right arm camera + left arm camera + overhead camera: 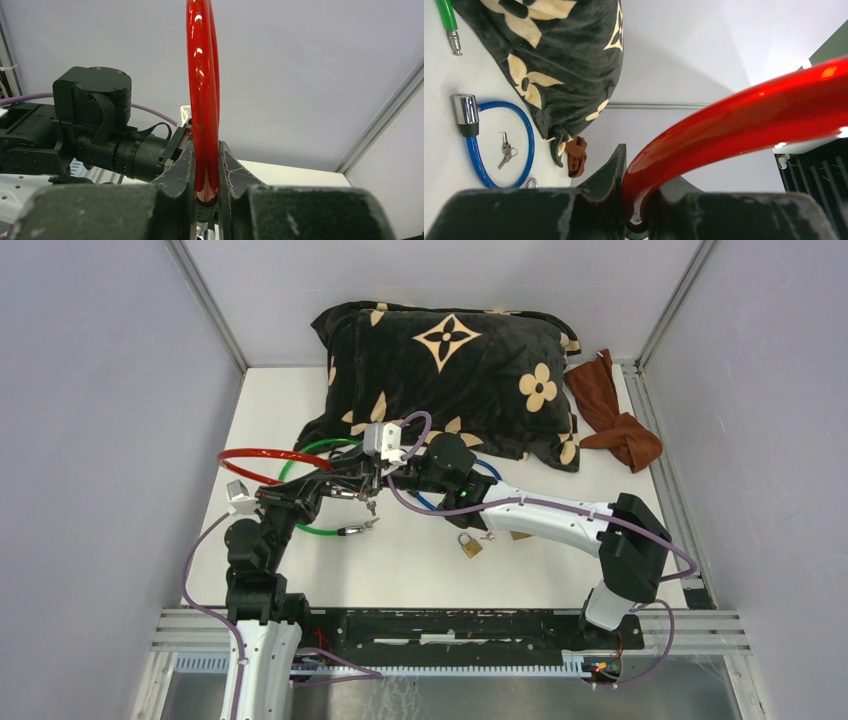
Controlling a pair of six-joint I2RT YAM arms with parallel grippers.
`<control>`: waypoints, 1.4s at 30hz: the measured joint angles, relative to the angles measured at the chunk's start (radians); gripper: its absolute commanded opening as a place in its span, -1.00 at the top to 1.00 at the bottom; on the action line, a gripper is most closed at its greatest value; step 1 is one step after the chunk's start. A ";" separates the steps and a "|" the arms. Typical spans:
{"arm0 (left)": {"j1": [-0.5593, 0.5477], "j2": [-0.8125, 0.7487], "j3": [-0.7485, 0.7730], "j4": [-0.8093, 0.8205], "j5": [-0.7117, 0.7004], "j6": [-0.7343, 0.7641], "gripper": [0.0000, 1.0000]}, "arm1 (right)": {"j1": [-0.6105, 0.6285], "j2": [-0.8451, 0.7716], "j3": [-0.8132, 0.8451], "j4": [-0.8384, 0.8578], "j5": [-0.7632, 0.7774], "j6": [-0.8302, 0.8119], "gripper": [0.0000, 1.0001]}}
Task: Lock with the key
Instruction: Lock the lock.
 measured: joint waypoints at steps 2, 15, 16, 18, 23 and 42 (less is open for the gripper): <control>0.000 0.000 -0.004 -0.002 -0.002 -0.003 0.97 | -0.007 0.009 -0.002 0.005 -0.011 0.004 1.00; 0.000 0.000 -0.011 -0.016 -0.003 -0.035 0.97 | -0.019 0.048 -0.019 0.021 -0.062 0.025 1.00; 0.000 0.000 -0.011 -0.016 -0.006 -0.039 0.97 | -0.022 0.051 -0.020 0.021 -0.064 0.029 1.00; 0.000 0.000 -0.011 -0.016 -0.010 -0.044 0.97 | -0.030 0.055 -0.023 0.021 -0.069 0.039 1.00; 0.000 0.000 -0.012 -0.019 -0.010 -0.045 0.97 | -0.036 0.055 -0.031 0.025 -0.075 0.045 1.00; 0.003 0.019 -0.025 -0.114 0.010 -0.141 0.97 | -0.035 0.072 -0.066 -0.006 -0.125 -0.127 1.00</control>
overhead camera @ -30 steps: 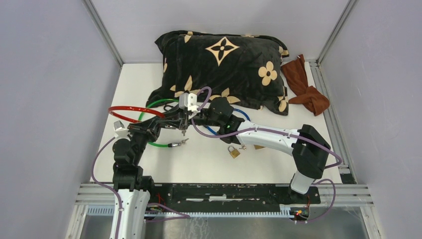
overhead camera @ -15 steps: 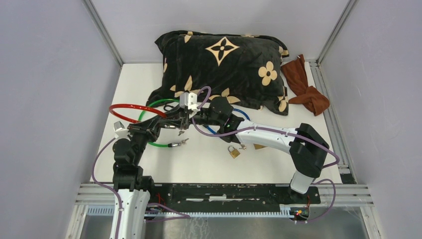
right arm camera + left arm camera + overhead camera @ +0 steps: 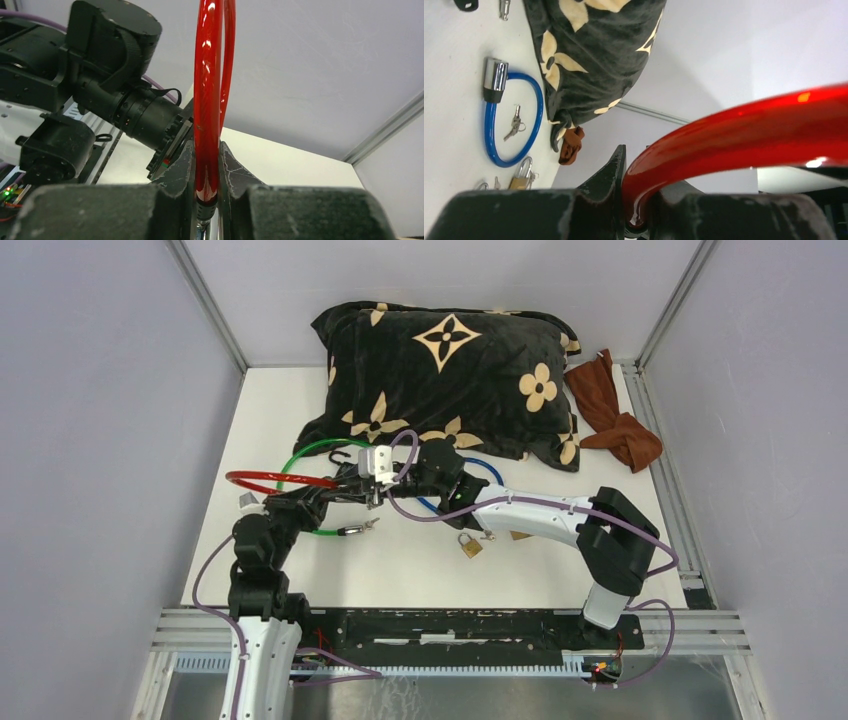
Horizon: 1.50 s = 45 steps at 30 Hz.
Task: Lock with the key
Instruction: Lock the lock.
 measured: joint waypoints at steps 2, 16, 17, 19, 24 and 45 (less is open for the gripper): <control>0.003 0.005 0.000 -0.013 0.018 -0.028 0.97 | 0.000 0.000 -0.004 0.000 -0.024 -0.019 1.00; 0.003 0.022 0.014 -0.047 0.068 -0.076 0.97 | -0.044 0.000 -0.091 0.104 -0.068 -0.005 0.86; 0.003 0.021 0.015 -0.056 0.069 -0.076 0.97 | -0.045 0.000 -0.092 0.102 -0.067 0.000 0.76; 0.003 0.020 0.016 -0.073 0.068 -0.074 0.96 | -0.044 0.000 -0.092 0.096 -0.064 0.005 0.60; 0.003 0.018 0.019 -0.084 0.054 -0.053 0.96 | -0.040 0.000 -0.093 0.063 -0.058 0.008 0.31; 0.003 -0.039 -0.026 0.280 -0.009 0.381 0.97 | -0.049 -0.039 -0.063 -0.096 -0.041 -0.052 -0.05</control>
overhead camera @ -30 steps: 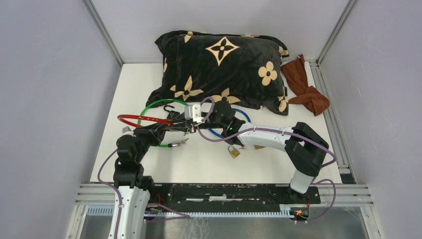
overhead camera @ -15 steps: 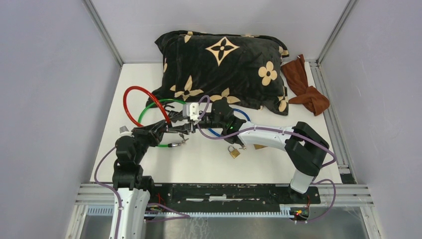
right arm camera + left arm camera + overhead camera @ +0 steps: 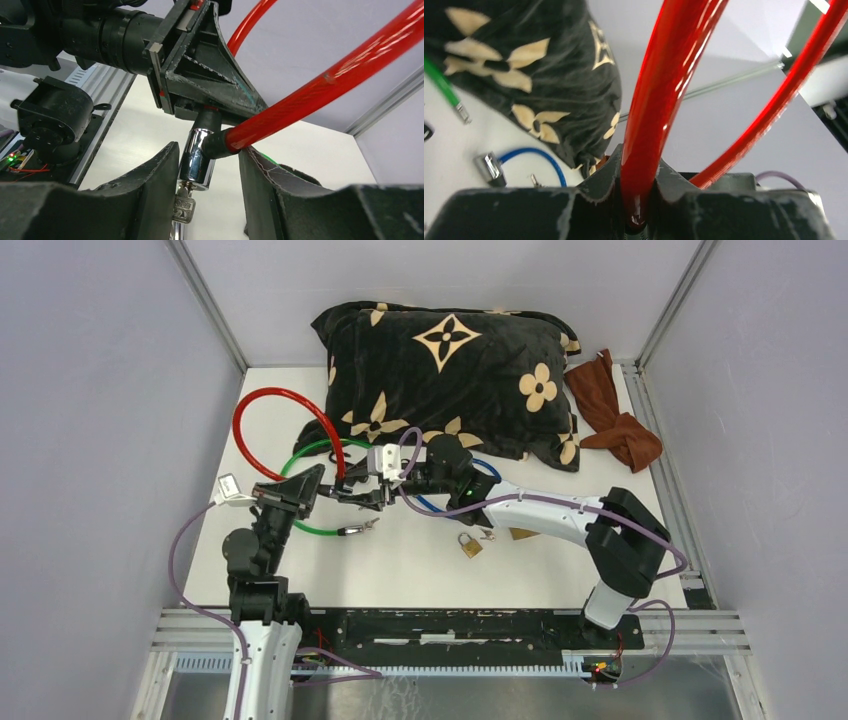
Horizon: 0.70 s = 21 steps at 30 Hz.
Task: Lock with the key
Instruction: Lock the lock.
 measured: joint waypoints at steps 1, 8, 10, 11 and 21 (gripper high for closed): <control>0.000 -0.003 -0.002 0.039 0.004 0.027 0.96 | 0.000 -0.005 0.002 -0.003 -0.003 -0.003 -0.06; 0.000 -0.019 -0.003 0.234 0.019 0.086 0.96 | 0.005 -0.054 0.018 -0.031 -0.032 -0.018 -0.45; 0.000 -0.022 -0.003 0.260 0.021 0.094 0.96 | 0.009 -0.064 0.028 -0.061 -0.042 -0.025 -0.50; 0.000 -0.023 -0.003 0.274 0.026 0.106 0.97 | 0.010 -0.069 0.032 -0.075 -0.047 -0.027 -0.51; 0.000 -0.051 -0.003 0.450 0.063 0.272 0.97 | 0.010 -0.086 0.111 -0.228 -0.101 -0.028 -0.57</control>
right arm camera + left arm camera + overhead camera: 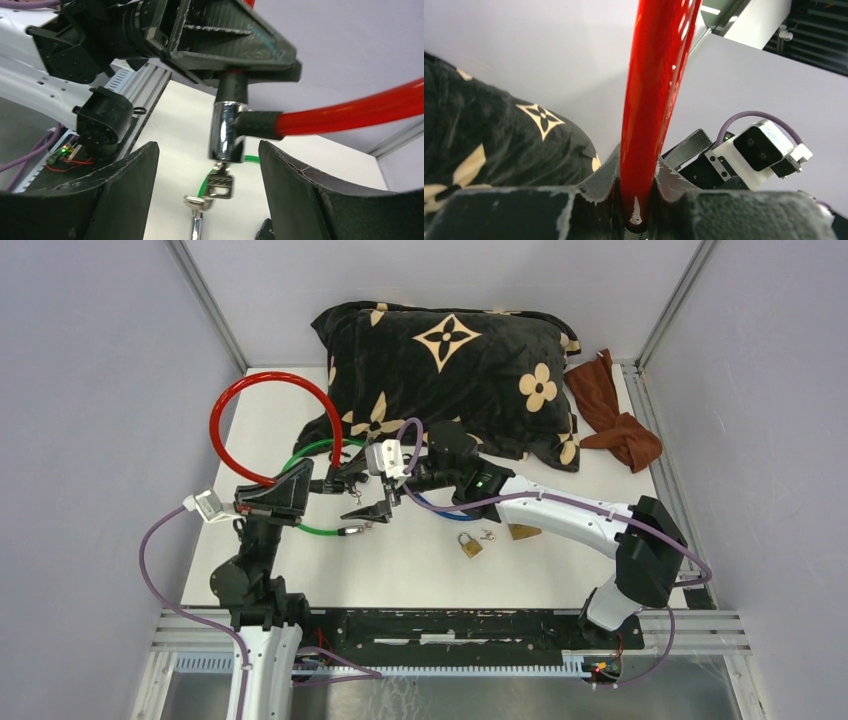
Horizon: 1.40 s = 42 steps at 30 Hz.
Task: Lock with the key
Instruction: Lock the lock.
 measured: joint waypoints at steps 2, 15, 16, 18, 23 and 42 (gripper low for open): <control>0.000 0.000 0.000 0.031 0.005 0.033 0.96 | 0.002 -0.006 0.000 -0.029 -0.015 0.000 -0.57; 0.000 -0.020 0.036 0.140 0.047 0.175 0.96 | 0.007 -0.034 0.000 -0.056 -0.033 0.008 -0.71; 0.000 -0.022 0.041 0.149 0.049 0.178 0.96 | 0.005 -0.041 0.000 -0.060 -0.035 0.007 -0.73; 0.000 -0.024 0.049 0.157 0.050 0.181 0.96 | 0.000 -0.056 0.000 -0.069 -0.045 0.006 -0.74; 0.000 -0.024 0.061 0.168 0.050 0.181 0.96 | -0.029 -0.072 0.026 -0.130 -0.089 0.014 -0.65; 0.000 -0.024 0.070 0.171 0.051 0.181 0.96 | -0.071 0.065 0.296 -0.391 -0.185 0.237 0.00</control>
